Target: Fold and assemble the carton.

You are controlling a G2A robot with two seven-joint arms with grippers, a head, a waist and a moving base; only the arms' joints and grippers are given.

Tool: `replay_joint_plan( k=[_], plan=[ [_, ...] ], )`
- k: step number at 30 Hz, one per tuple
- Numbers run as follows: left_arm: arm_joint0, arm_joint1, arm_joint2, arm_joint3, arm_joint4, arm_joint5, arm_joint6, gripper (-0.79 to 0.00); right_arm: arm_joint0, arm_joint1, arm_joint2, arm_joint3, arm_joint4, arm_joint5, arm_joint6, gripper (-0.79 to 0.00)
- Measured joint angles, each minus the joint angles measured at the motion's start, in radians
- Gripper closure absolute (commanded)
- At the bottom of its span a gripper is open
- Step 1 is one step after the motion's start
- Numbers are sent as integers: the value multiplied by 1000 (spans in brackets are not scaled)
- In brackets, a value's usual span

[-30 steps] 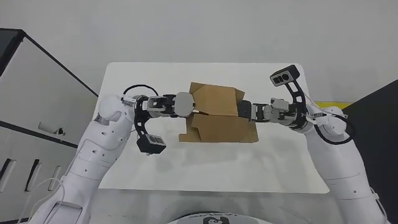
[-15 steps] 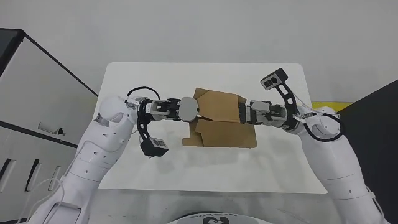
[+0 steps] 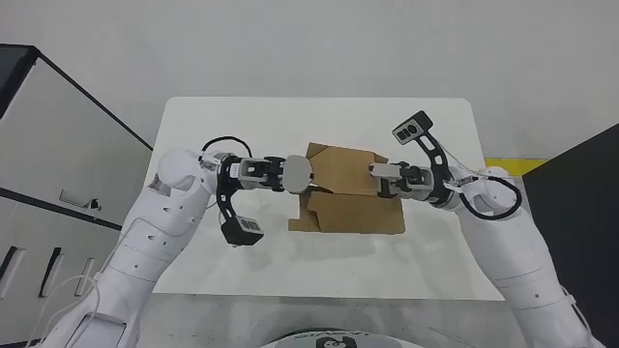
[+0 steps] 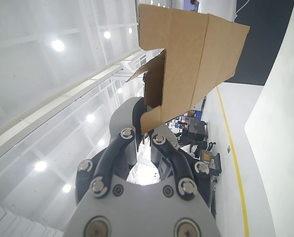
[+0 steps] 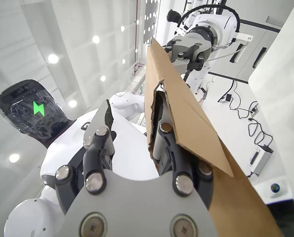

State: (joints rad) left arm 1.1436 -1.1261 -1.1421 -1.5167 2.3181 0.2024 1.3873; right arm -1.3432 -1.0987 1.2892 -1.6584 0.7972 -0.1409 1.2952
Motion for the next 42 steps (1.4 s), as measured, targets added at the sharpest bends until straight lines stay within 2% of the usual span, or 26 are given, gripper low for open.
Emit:
replay_joint_plan(
  k=[3,5,7,8,9,17,18,19,21,23,26,27,29,42],
  plan=[
    [-3,1,6,1,0,0,0,0,7,-2,-13,8,-5,0,-6,-274],
    [-6,1,10,3,-1,1,1,0,11,-3,-20,13,-3,-2,-13,-209],
    [-8,2,12,5,-1,1,1,0,14,-4,-26,16,0,-3,-19,-114],
    [-9,2,14,6,-1,0,2,0,16,-5,-29,17,-1,-4,-22,-25],
    [-10,2,15,7,-1,-1,2,0,17,-5,-32,18,-2,-5,-24,0],
    [-16,5,22,15,-2,0,1,0,16,-5,-43,30,-38,1,-55,0],
    [-16,6,23,15,-2,0,1,-194,16,-5,-43,30,-42,2,-59,0],
    [-17,6,23,15,-3,0,0,-317,15,-5,-43,30,-45,2,-62,0],
    [-18,7,24,16,-5,1,-3,-388,12,-4,-41,29,-55,1,-69,0],
    [-18,8,23,16,-7,2,-7,-539,9,-2,-38,29,-71,1,-75,0],
    [-18,9,24,15,-9,3,-11,-613,5,0,-35,27,-99,8,-83,0],
    [-18,9,24,15,-9,2,-12,-723,4,1,-35,26,-108,10,-85,0],
    [-17,10,24,14,-10,2,-13,-760,1,3,-35,24,-121,13,-88,0],
    [-6,15,28,-9,-18,4,-37,-760,-17,13,-36,11,-243,30,-128,0]
  ],
)
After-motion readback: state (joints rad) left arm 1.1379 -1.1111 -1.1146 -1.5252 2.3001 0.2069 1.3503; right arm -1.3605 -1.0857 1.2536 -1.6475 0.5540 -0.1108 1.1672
